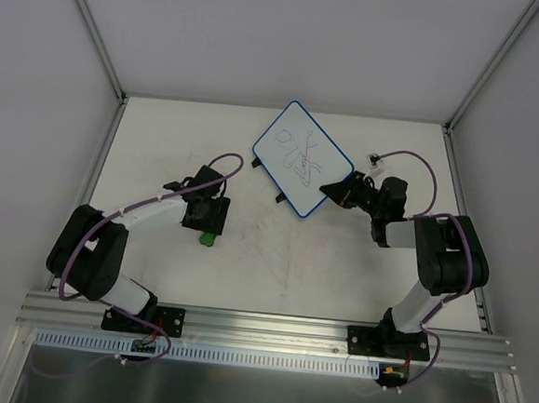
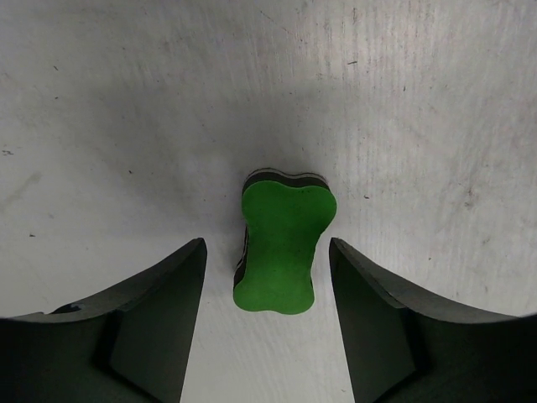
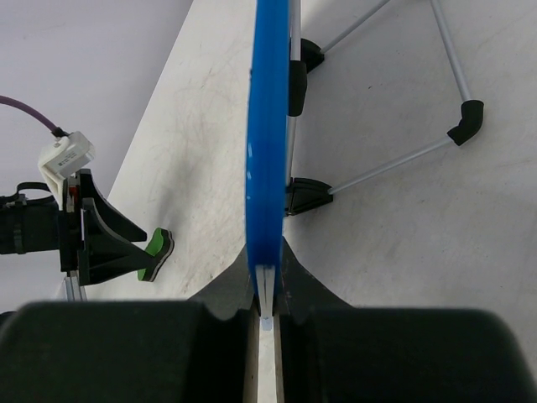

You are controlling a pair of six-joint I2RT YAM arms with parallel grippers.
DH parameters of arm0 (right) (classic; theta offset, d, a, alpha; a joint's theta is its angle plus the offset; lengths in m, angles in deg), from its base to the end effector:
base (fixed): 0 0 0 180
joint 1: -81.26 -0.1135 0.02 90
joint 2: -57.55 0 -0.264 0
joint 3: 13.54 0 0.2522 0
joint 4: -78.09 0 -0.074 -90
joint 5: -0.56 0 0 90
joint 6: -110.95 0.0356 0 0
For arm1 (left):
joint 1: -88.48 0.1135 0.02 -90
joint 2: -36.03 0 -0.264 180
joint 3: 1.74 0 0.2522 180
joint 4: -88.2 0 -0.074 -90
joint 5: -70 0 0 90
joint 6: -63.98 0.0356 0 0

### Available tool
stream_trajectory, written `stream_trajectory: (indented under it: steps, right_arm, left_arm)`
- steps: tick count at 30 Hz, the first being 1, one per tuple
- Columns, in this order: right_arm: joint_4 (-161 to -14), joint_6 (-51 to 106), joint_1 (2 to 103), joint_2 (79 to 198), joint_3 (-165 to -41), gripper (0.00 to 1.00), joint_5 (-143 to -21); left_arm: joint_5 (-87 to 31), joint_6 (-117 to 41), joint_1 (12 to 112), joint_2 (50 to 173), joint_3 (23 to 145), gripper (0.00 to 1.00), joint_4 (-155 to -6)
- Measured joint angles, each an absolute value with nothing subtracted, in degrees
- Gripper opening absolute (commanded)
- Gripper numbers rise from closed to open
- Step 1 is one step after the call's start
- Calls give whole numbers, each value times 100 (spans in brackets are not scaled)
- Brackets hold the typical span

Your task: Erase the whiteboard

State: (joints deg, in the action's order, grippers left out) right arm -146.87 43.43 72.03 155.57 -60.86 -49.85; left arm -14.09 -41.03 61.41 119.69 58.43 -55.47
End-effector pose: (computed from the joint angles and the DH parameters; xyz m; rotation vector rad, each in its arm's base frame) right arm 0.3097 0.0733 0.1696 -0.3453 1.7110 0.9848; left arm 0.2485 -0.1229 0.1808 0.2382 2.6005 -0.1270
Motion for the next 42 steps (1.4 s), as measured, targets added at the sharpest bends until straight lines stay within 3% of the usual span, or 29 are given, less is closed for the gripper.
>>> stream_trajectory:
  steps: [7,10,12,13,21,26,30,35,42]
  right_arm:
    - [-14746,4429,7216,15587,-6086,0,-4963]
    - [-14752,4446,7218,15598,-6086,0,-4956]
    - [-14754,4453,7225,15603,-6086,0,-4952]
    - [-14754,4459,7227,15603,-6086,0,-4952]
    - [-14759,4536,7247,15603,-6086,0,-4930]
    - [-14787,4560,7264,15624,-6086,0,-4886]
    - [-14831,4560,7279,15657,-6086,0,-4845]
    - [-14886,4558,7284,15662,-6047,0,-4823]
    - [-14923,4582,7284,15642,-6016,0,-4823]
  left_arm:
    - [-1536,-4035,6141,12358,5985,60,-5440]
    - [-1536,-4017,6141,12508,6123,48,-5423]
    - [-1536,-4022,6141,12517,6151,27,-5414]
    - [-1533,-4015,6141,12517,6160,24,-5412]
    - [-1533,-3971,6138,12533,6193,18,-5372]
    - [-1544,-4009,6138,12390,6204,4,-5364]
    - [-1763,-4044,6143,11875,6398,0,-5587]
    - [-2183,-4170,6184,12104,7838,0,-6076]
    - [-2926,-4481,6466,13875,10330,0,-6596]
